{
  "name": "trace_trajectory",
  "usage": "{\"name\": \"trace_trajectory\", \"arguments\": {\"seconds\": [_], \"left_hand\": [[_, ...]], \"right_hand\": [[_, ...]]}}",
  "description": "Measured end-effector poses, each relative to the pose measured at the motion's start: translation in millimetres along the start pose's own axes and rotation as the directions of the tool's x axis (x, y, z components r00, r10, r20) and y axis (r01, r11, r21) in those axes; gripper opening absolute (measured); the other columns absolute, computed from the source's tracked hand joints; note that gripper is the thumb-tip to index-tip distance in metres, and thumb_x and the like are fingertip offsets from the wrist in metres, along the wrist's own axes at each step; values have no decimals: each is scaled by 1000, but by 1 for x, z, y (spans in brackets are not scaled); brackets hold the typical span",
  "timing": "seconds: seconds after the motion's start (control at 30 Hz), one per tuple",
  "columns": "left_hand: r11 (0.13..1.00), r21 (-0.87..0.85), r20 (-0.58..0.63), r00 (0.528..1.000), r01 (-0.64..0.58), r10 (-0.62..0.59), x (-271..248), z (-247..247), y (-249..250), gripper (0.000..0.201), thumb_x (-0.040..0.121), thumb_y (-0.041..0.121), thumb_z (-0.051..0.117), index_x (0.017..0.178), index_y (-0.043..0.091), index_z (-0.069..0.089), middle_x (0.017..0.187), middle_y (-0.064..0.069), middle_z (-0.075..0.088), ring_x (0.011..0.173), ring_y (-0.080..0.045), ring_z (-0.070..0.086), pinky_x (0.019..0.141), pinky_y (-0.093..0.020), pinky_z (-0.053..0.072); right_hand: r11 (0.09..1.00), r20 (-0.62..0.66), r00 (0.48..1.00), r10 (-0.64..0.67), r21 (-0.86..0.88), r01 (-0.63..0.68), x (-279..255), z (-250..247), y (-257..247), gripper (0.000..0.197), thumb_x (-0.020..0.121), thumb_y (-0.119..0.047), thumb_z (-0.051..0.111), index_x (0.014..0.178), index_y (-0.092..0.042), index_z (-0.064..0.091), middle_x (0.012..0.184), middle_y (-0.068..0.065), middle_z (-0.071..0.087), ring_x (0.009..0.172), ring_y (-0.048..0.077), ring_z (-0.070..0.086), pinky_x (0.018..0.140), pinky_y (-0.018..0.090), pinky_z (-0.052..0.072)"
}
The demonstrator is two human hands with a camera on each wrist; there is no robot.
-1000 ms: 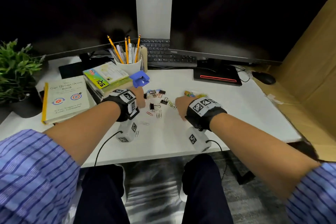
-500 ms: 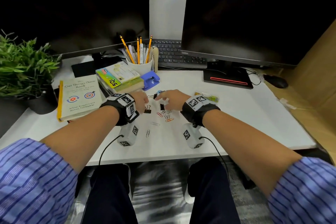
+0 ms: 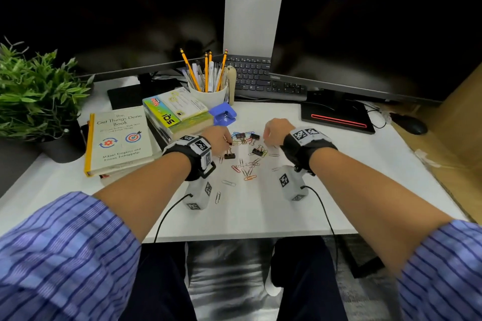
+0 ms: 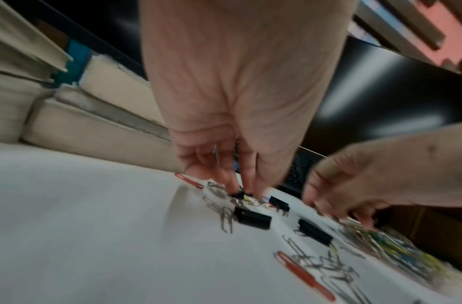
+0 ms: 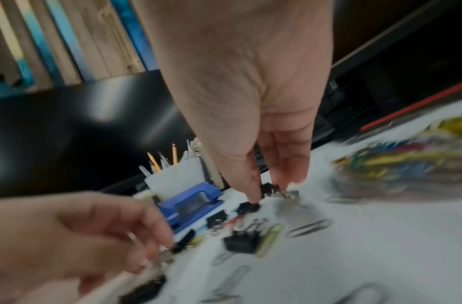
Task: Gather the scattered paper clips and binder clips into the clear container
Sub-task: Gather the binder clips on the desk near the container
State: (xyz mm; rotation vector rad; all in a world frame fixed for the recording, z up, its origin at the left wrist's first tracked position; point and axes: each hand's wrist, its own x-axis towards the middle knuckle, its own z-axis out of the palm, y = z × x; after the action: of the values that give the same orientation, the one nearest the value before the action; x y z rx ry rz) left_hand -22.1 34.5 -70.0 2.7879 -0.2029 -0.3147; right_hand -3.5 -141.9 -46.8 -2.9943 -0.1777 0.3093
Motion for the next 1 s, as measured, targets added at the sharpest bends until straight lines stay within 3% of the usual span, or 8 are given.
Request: {"name": "trace_trajectory", "arguments": {"seconds": [0.13, 0.23, 0.3, 0.57, 0.67, 0.77, 0.93, 1.0], "left_hand": [[999, 45, -23, 1000, 7, -6, 9, -4, -2, 43, 92, 6, 53, 134, 8, 49, 139, -12, 48, 130, -27, 45, 105, -31, 38], [997, 80, -9, 1000, -7, 8, 10, -2, 4, 37, 90, 12, 56, 127, 11, 55, 130, -10, 57, 119, -26, 54, 98, -32, 44], [995, 103, 21, 1000, -4, 2, 11, -1, 12, 36, 89, 12, 56, 125, 10, 56, 128, -9, 59, 108, -25, 57, 92, -31, 47], [989, 149, 48, 999, 16, -23, 21, -6, 11, 41, 93, -3, 42, 132, 4, 51, 135, -15, 52, 124, -31, 51, 92, -30, 43], [967, 255, 99, 994, 26, -52, 18, -6, 4, 31, 91, 0, 46, 121, 5, 52, 134, -17, 52, 122, -31, 52, 85, -31, 42], [962, 272, 115, 992, 14, -47, 14, -5, 8, 42, 88, 6, 52, 131, 7, 49, 129, -14, 55, 116, -30, 56, 82, -32, 44], [970, 244, 176, 984, -13, -31, 19, 3, 7, 30, 95, 27, 50, 118, 10, 59, 105, -3, 61, 96, -23, 56, 86, -24, 44], [965, 263, 162, 984, 23, -68, 16, -3, 7, 31, 95, 18, 49, 121, 3, 56, 108, -7, 56, 104, -26, 57, 78, -24, 45]], "right_hand": [[998, 25, 998, -52, -17, 52, 1, -1, -1, 29, 90, -13, 58, 117, -3, 63, 125, 13, 61, 114, 28, 58, 95, 32, 49], [993, 111, 987, -116, 38, 113, 3, 5, -11, 29, 82, -17, 70, 110, -10, 67, 118, 7, 63, 96, 21, 58, 78, 26, 45], [991, 146, 981, -130, 3, 131, 6, 11, -14, 28, 79, -15, 72, 107, -11, 68, 114, 6, 65, 93, 20, 59, 76, 26, 45], [998, 42, 999, -15, -53, 17, 18, 9, 0, 28, 89, -15, 59, 116, -5, 61, 119, 14, 63, 109, 28, 60, 91, 32, 50], [994, 11, 995, -104, 24, 103, 16, 5, -10, 35, 91, -6, 53, 125, -11, 57, 128, 9, 58, 118, 24, 54, 95, 28, 43], [978, 57, 977, -205, 40, 203, 16, 3, -32, 47, 92, 1, 45, 136, -13, 50, 139, 7, 52, 127, 23, 48, 103, 29, 38], [966, 158, 959, -234, -72, 248, 41, 26, -45, 30, 79, -11, 59, 105, -26, 63, 106, 1, 66, 101, 27, 66, 87, 37, 54], [958, 179, 948, -262, -74, 278, 37, 26, -46, 31, 87, -12, 53, 114, -23, 64, 110, 3, 66, 101, 26, 64, 92, 35, 51]]}}
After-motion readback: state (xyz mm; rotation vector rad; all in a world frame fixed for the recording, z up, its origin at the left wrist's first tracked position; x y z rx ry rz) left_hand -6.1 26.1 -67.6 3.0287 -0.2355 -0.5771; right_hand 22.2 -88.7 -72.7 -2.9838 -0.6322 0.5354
